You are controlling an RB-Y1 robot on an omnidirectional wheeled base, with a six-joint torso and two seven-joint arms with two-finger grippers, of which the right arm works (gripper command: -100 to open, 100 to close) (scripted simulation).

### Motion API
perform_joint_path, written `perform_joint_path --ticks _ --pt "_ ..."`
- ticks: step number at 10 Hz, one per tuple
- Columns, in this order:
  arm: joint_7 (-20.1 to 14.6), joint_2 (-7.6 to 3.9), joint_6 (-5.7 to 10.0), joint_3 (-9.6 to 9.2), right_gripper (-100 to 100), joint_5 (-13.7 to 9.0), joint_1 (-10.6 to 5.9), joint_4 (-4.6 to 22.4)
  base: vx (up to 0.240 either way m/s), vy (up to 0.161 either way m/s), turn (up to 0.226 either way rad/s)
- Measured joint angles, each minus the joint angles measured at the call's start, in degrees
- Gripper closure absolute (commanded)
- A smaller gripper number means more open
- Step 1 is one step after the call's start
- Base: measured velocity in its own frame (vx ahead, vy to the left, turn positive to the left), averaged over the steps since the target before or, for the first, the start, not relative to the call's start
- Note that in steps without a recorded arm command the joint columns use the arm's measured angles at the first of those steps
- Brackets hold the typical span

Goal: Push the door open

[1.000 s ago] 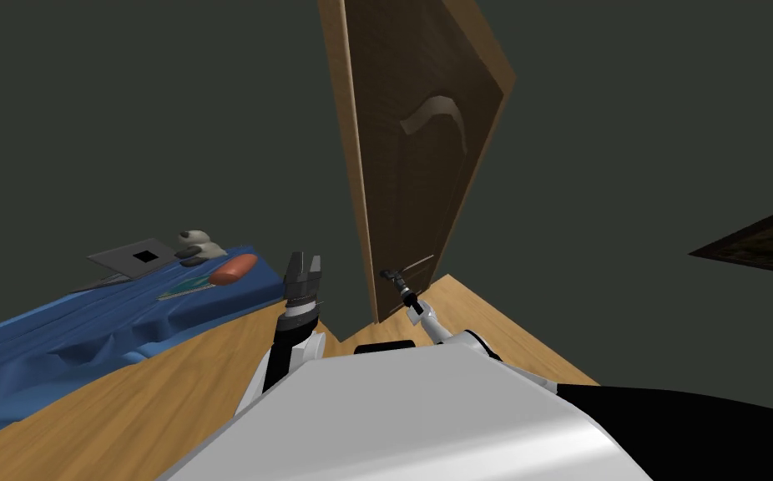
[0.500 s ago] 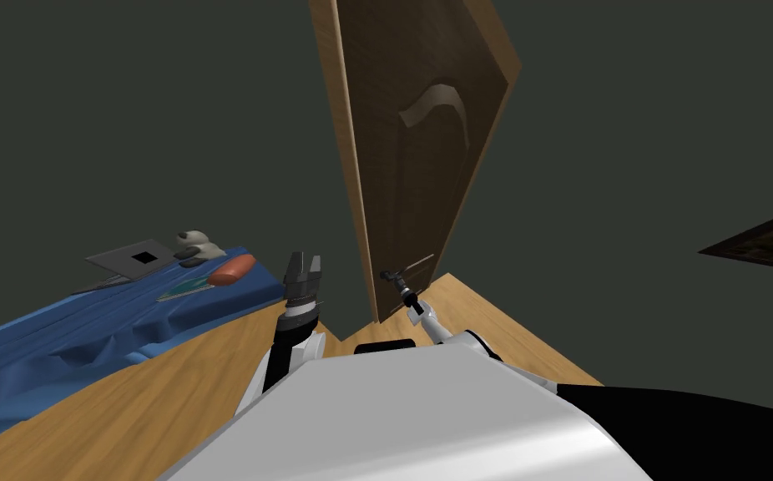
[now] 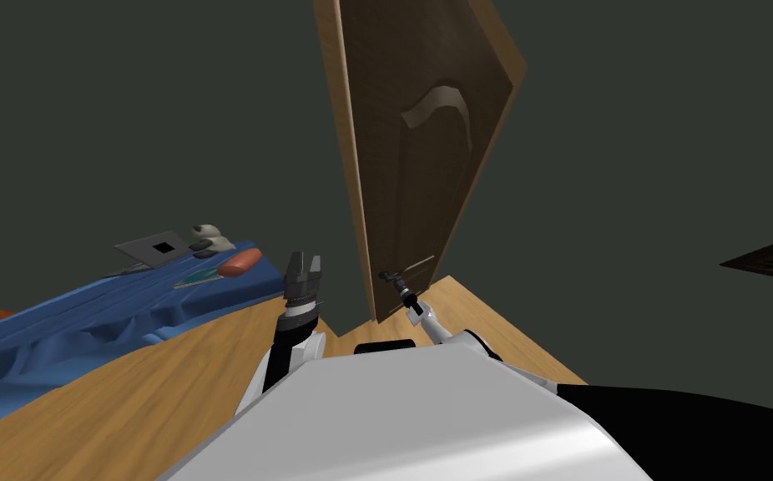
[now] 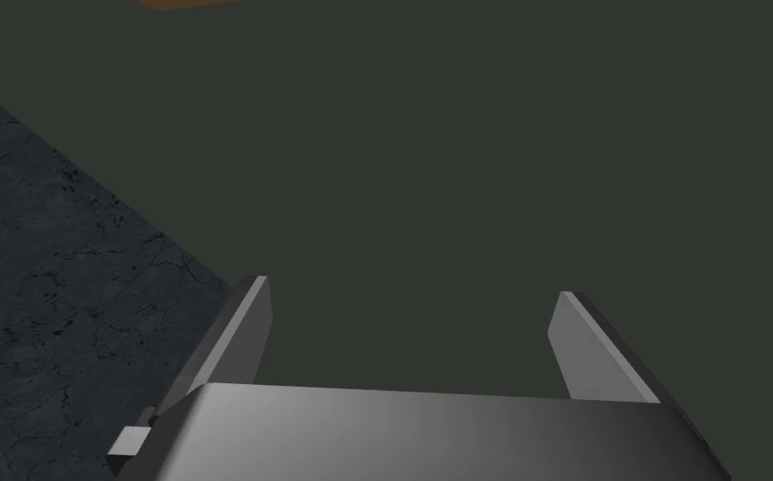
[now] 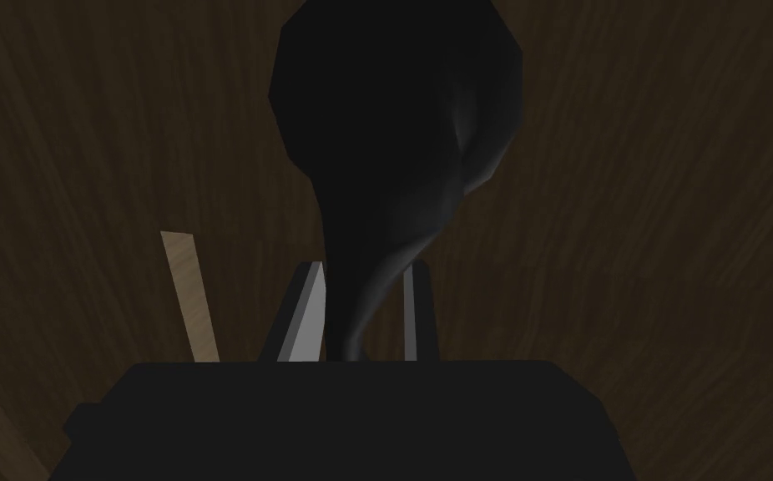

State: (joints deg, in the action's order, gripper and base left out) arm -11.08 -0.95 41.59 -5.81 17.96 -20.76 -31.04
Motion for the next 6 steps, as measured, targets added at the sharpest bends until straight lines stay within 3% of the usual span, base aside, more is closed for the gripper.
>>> perform_joint_path --ticks 1,2,3,4,6 --pt "0.01 -0.05 0.05 -0.65 100 -0.22 0.06 0.01 -0.086 -0.178 0.126" --pt "-0.39 -0.34 -0.98 -1.79 100 -0.24 1.29 -2.18 -0.102 -0.159 0.131" --pt "-0.69 -0.64 -1.34 -2.66 100 -0.53 1.38 -2.48 -0.12 -0.164 0.138" --pt "-0.5 -0.8 -0.43 -3.0 100 -1.19 0.17 -0.36 -0.071 -0.142 0.106" --pt "-0.74 -1.31 -0.6 -4.59 100 -1.69 1.12 -1.62 -0.08 -0.156 0.114"
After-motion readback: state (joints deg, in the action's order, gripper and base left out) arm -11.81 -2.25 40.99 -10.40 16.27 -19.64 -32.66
